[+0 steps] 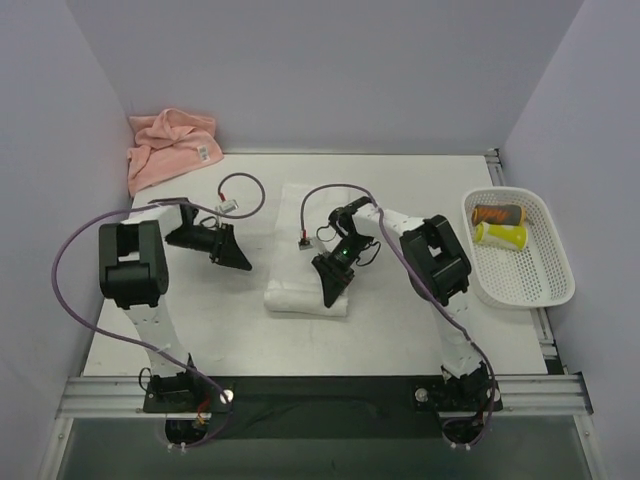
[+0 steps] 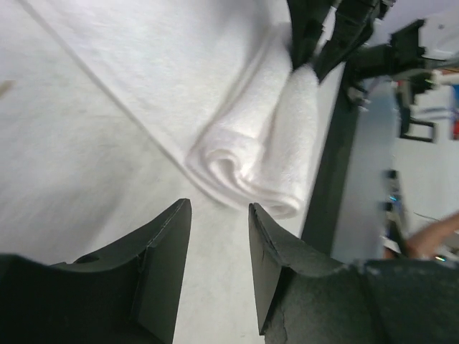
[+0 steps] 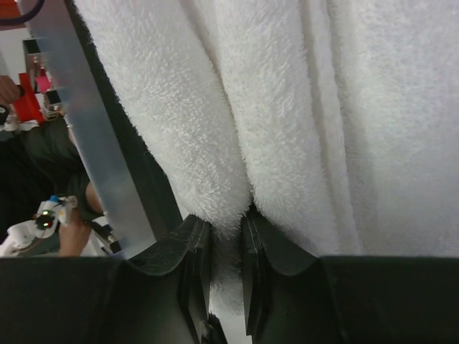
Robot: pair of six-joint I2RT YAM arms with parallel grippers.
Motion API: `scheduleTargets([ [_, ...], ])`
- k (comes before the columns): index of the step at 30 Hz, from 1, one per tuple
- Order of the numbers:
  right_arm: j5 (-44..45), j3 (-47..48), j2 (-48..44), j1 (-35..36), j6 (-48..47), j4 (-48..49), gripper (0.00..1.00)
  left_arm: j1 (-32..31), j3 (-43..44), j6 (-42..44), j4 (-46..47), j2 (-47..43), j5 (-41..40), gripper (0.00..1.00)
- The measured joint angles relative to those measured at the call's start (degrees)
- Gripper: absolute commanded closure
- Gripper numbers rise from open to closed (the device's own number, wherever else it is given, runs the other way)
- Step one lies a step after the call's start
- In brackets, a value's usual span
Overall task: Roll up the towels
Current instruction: Roll the towel
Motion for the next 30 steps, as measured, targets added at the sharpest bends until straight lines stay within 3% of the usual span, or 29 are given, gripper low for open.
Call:
scheduleTargets([
  [3,-1.8,1.8,2.2,-0.5,0.0,-3.5,1.00,3.5,-3.6,0.1,5.1,-6.5,-2.1,0.47],
  [6,-3.4,4.8,5.2,-1.1,-0.2,-7.1,1.00,2.1,-10.8,1.4,11.4,-18.4,-5.9,0.39],
  [10,-6.1,7.5,8.7,-2.1,-0.3,-11.0,1.00,-8.5,-21.0,6.1,21.0,-37.0,-12.4,0.30],
  [14,-8.5,8.9,11.1,-3.2,-0.2,-13.6,1.00,-20.4,-31.7,11.5,31.2,-49.6,-20.2,0.30],
  [20,-10.9,12.6,15.2,-4.7,-0.2,-18.4,1.00,-32.8,-42.5,17.6,44.9,-52.9,-33.1,0.28],
  [30,-12.2,15.6,18.5,-5.0,0.0,-22.6,1.00,-40.5,-48.3,24.5,62.6,-50.0,-42.5,0.28],
])
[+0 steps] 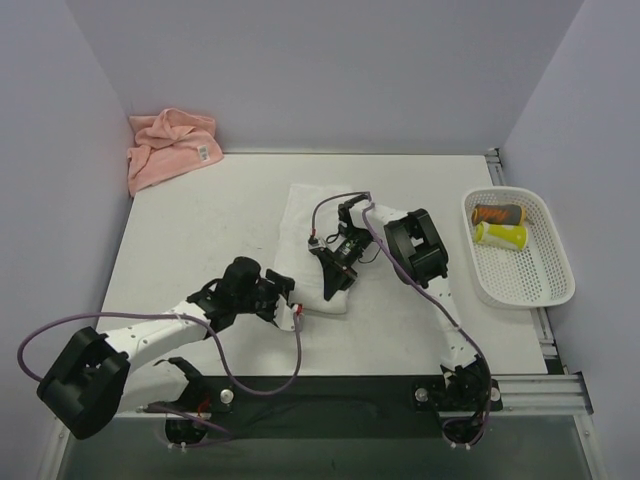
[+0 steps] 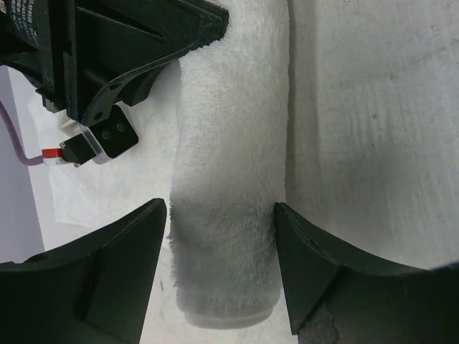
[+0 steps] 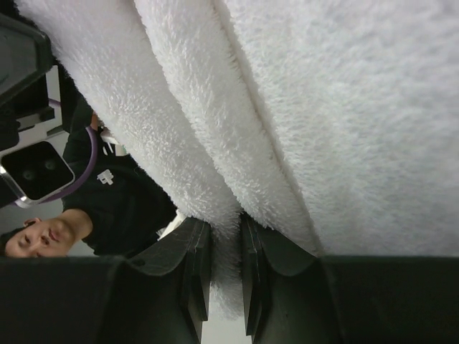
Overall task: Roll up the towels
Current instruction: Roll the towel
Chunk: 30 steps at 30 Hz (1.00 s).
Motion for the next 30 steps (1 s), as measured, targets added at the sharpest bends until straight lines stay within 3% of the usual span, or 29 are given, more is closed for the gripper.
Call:
scheduleTargets([
  [4,-0.3,0.8,0.4,-0.5,0.9,-0.5,1.00,-0.3,0.0,1.7,2.8,4.0,-0.9,0.34],
  [6,-0.3,1.3,0.6,-0.6,1.3,-0.5,1.00,-0.3,0.1,2.6,3.0,5.8,-1.1,0.42],
  [8,-0.3,1.5,0.7,-0.9,1.8,-0.5,1.00,-0.3,1.4,3.1,1.3,8.1,-1.1,0.56],
  [9,-0.3,1.5,0.7,-1.1,2.1,-0.5,0.99,-0.3,2.7,2.9,-0.2,9.2,-1.0,0.72],
  [13,0.7,1.7,0.5,-2.3,3.6,-0.1,0.90,0.4,12.6,1.4,-9.7,16.2,0.1,0.92],
  [20,9.2,-0.3,-8.0,-4.7,8.0,8.1,0.68,4.4,34.4,-1.9,-30.8,31.8,8.3,1.00],
  [30,21.2,-13.1,-32.0,-11.8,10.0,21.0,0.62,8.2,52.6,-6.8,-53.8,46.2,16.4,1.00],
])
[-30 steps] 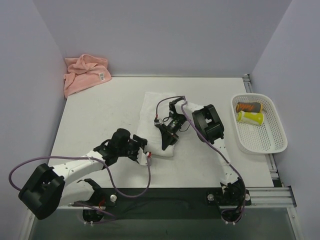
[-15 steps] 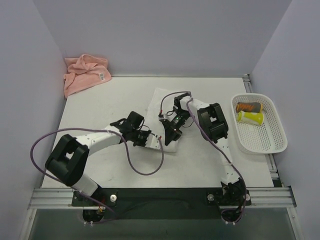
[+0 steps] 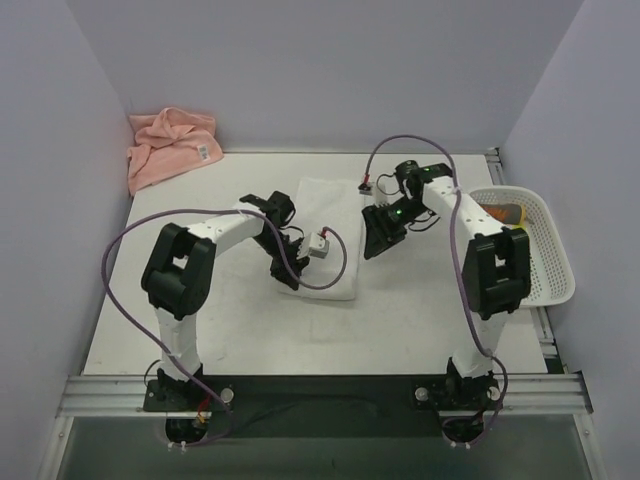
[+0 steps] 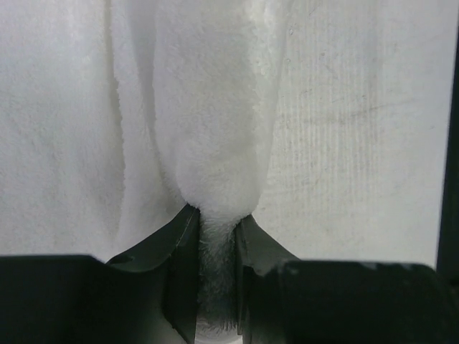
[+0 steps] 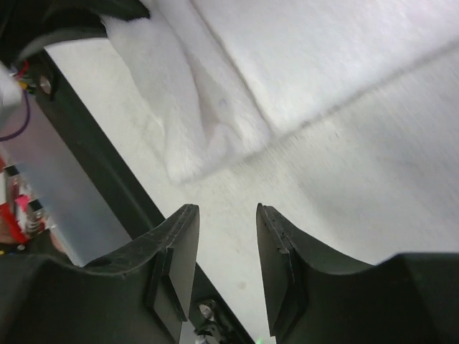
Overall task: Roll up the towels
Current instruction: Roll the towel
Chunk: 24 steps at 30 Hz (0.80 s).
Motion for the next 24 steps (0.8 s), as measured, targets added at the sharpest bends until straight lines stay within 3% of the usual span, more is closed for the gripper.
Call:
scheduleTargets([
  [4,3.0,-9.1,-11.5,-2.6,-0.2,3.7,0.59,1.4,5.7,-3.3,-7.3,5.5,3.3,1.00],
  [7,5.2,-17.3,-21.8,-1.9,-1.6,6.2,0.48,2.3,10.2,-5.9,-12.9,10.0,5.6,1.00],
  [13,13.1,-25.7,-37.2,7.2,-5.6,9.1,0.41,4.2,20.0,-11.4,-22.6,19.7,9.9,1.00],
  [20,27.8,-27.6,-36.3,26.8,-9.5,16.8,0.39,5.5,25.4,-15.4,-28.4,25.2,12.2,1.00],
  [21,29.6,-27.6,-34.9,28.9,-10.3,18.3,0.38,5.7,25.9,-15.9,-29.0,25.7,12.4,1.00],
  [22,31.4,-27.5,-33.4,30.5,-10.9,20.0,0.29,5.9,26.2,-16.2,-29.3,26.0,12.5,1.00],
  [24,34.7,-27.5,-30.2,33.2,-12.7,23.6,0.27,6.2,26.5,-16.7,-29.8,26.5,12.9,1.00],
])
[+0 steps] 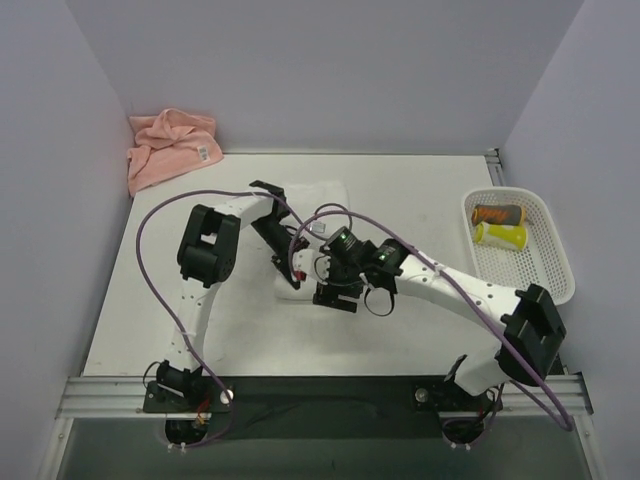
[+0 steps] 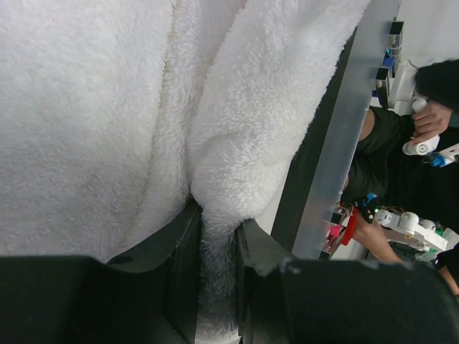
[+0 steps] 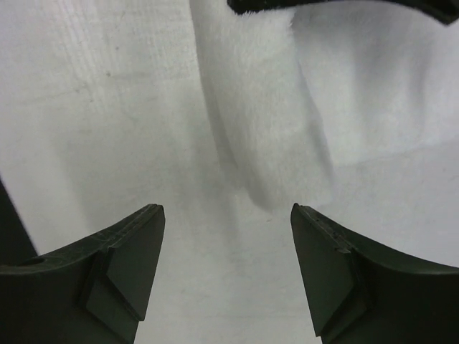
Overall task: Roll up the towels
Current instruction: Roll the towel
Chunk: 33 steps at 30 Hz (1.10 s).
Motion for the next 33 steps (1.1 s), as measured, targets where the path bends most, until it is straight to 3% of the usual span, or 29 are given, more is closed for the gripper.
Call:
scheduleTargets([
  [6,5.6,-0.4,8.6,4.0,-6.2,10.5,0.28,0.3,0.7,-0.9,-0.9,0.8,0.4,1.00],
  [11,7.2,-4.4,12.9,3.4,-10.2,17.1,0.40,0.7,0.9,-1.3,-1.3,1.2,0.8,1.00],
  [12,7.3,-5.0,13.7,3.1,-10.7,18.0,0.44,0.9,0.9,-1.5,-1.3,1.2,0.9,1.00],
  [16,6.5,-5.5,15.1,1.5,-11.9,21.5,0.82,1.8,0.1,-2.5,-1.2,1.3,1.8,0.98],
  [18,3.9,-5.3,15.1,0.6,-11.7,21.8,0.91,2.8,-1.2,-3.0,-1.0,1.0,2.6,0.92],
  [22,-3.9,-1.1,17.4,-1.9,-10.6,19.0,0.98,5.6,-5.9,-3.2,0.0,-0.8,5.2,0.73],
  [24,-8.4,1.7,19.3,-3.3,-9.4,17.2,0.99,7.6,-8.9,-2.7,1.0,-2.4,6.6,0.58],
  [33,-24.6,12.3,26.9,-7.1,-5.2,6.1,1.00,18.3,-20.3,-1.4,6.5,-9.9,13.9,0.47],
])
